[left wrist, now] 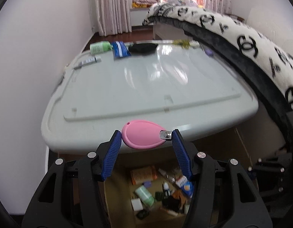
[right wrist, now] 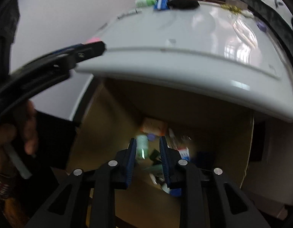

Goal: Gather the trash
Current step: 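Carry the keychain and teal tube over the cardboard box and open both tools, then bring both open tools back above the remaining items on the table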

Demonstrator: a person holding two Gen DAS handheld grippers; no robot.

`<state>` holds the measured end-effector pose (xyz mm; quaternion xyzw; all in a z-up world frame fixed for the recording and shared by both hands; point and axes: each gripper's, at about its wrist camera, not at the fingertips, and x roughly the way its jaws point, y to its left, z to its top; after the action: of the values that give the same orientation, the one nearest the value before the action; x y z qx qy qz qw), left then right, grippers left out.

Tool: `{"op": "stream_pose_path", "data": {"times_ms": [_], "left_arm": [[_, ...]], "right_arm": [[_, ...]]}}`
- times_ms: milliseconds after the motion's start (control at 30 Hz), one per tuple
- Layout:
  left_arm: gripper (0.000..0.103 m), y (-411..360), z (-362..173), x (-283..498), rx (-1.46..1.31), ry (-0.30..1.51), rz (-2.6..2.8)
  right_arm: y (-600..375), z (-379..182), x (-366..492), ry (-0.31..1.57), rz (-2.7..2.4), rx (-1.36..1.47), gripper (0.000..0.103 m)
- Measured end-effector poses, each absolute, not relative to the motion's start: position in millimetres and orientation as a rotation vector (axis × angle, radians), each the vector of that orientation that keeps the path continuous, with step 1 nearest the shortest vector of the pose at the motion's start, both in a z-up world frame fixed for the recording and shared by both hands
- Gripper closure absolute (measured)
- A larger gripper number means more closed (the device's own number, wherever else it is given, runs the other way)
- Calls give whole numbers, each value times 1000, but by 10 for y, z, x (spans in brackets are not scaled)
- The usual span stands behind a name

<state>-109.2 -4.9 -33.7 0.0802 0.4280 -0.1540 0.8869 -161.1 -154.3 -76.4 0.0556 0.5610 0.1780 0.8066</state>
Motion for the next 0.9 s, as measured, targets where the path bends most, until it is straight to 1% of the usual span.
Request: {"op": "stream_pose_path", "data": {"times_ms": [33,67,100,133,167,200,233,333,400,533,633,700,833,900], "left_arm": [[49,-57,-383,-1136,173,905,-321],[48,-55,-443,-1189,180,925,-320],[44,-52,-509,-1247,184,950,-317],[37,-45,-570,-1301,192,976,-310],[25,-50,-612,-1330,209,997,-297],[15,-65,-661,-1356,233,1022,-284],[13,-77,-691,-1362,245,1040,-283],[13,-119,-793,-1371,225,1131,-344],[13,-108,-770,-1335,162,1155,-375],[13,-62,-430,-1271,122,989,-361],[11,-73,-180,-1139,162,878,-334],[11,-152,-63,-952,194,854,-329],[11,-297,135,-416,194,799,-341],[11,-418,138,-92,190,781,-364]], "right_arm": [[-1549,-827,-1646,1213,375,111,76],[-1562,-853,-1667,1213,362,112,62],[-1583,-860,-1678,1209,342,116,49],[-1601,-839,-1679,1202,319,114,28],[-1607,-813,-1682,1190,311,111,17],[-1620,-765,-1690,1167,304,109,14],[-1633,-704,-1690,1144,300,115,12],[-1682,-625,-1650,1113,287,137,6],[-1758,-582,-1630,1087,284,176,6],[-2006,-323,-1585,988,266,276,6],[-2083,38,-1501,876,241,251,6],[-2099,267,-1418,817,244,223,6],[-2173,814,-1163,633,235,168,5],[-2220,945,-1043,567,196,136,5]]}}
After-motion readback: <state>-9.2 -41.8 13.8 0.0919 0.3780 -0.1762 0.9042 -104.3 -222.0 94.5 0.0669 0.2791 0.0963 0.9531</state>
